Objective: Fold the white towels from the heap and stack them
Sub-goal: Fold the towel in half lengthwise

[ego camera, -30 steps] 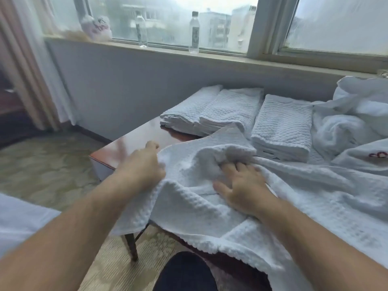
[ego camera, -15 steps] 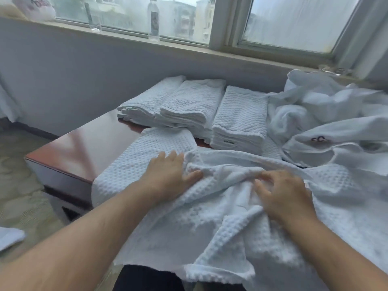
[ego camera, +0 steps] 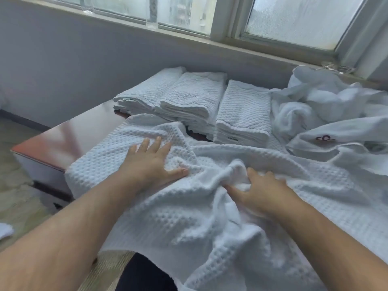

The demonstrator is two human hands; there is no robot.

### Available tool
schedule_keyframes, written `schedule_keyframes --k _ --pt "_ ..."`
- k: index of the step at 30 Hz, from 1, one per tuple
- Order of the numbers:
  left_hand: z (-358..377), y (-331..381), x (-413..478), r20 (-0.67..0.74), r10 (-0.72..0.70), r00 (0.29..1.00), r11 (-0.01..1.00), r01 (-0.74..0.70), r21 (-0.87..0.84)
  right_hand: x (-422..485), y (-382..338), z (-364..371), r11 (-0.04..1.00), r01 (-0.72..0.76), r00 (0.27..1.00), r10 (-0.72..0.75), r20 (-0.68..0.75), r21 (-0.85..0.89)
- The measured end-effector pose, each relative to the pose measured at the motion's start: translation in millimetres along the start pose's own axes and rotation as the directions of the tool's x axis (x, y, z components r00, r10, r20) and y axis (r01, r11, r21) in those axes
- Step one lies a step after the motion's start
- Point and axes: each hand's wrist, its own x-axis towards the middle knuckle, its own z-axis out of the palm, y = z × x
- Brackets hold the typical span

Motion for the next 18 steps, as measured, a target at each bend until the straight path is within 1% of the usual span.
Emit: schedule_keyframes --k 2,4,6,7,8,10,11,12,13,14,15,16,18 --pt "-4 -20 -6 0.003 -0.04 0.999 0.999 0.04 0.002 -2 -14 5 0.997 0.077 0.997 -0.077 0.004 -0.026" --pt "-10 -34 -9 0.043 -0.085 0.995 0.996 0.085 -0.005 2 -14 3 0.986 0.166 0.986 -0.166 -0.004 0.005" --pt "-18 -32 -12 0.084 -0.122 0.989 0.992 0.124 -0.026 8 -1 -5 0.955 0.265 0.964 -0.262 -0.04 0.137" --pt "-20 -25 -13 0.062 -0.114 0.991 0.993 0.116 -0.03 11 8 -8 0.936 0.282 0.959 -0.27 -0.084 0.21" --pt "-21 -12 -13 -0.002 -0.079 0.997 0.996 0.079 -0.031 14 19 -10 0.923 0.279 0.958 -0.248 -0.144 0.264" --pt "-17 28 -15 -0.17 0.035 0.985 0.996 -0.048 -0.071 20 39 -8 0.923 0.268 0.949 -0.202 -0.243 0.276" --pt "-13 53 -17 -0.223 0.078 0.972 0.986 -0.108 -0.124 20 47 -3 0.93 0.262 0.947 -0.195 -0.257 0.258" --pt "-9 77 -18 -0.218 0.107 0.97 0.974 -0.147 -0.174 20 54 4 0.941 0.254 0.949 -0.198 -0.245 0.222" --pt "-4 98 -19 -0.16 0.13 0.979 0.966 -0.162 -0.203 20 62 11 0.958 0.239 0.954 -0.201 -0.223 0.159" --pt "1 114 -19 -0.071 0.139 0.988 0.968 -0.15 -0.2 20 70 17 0.972 0.21 0.96 -0.185 -0.209 0.102" --pt "7 125 -18 -0.004 0.142 0.99 0.976 -0.141 -0.164 19 81 22 0.986 0.151 0.97 -0.134 -0.204 0.072" --pt "10 131 -15 0.023 0.151 0.988 0.981 -0.147 -0.125 19 93 24 0.995 0.07 0.978 -0.055 -0.202 0.067" --pt "12 134 -10 0.053 0.214 0.975 0.975 -0.21 -0.069 21 124 24 0.993 -0.088 0.979 0.1 -0.177 0.079"
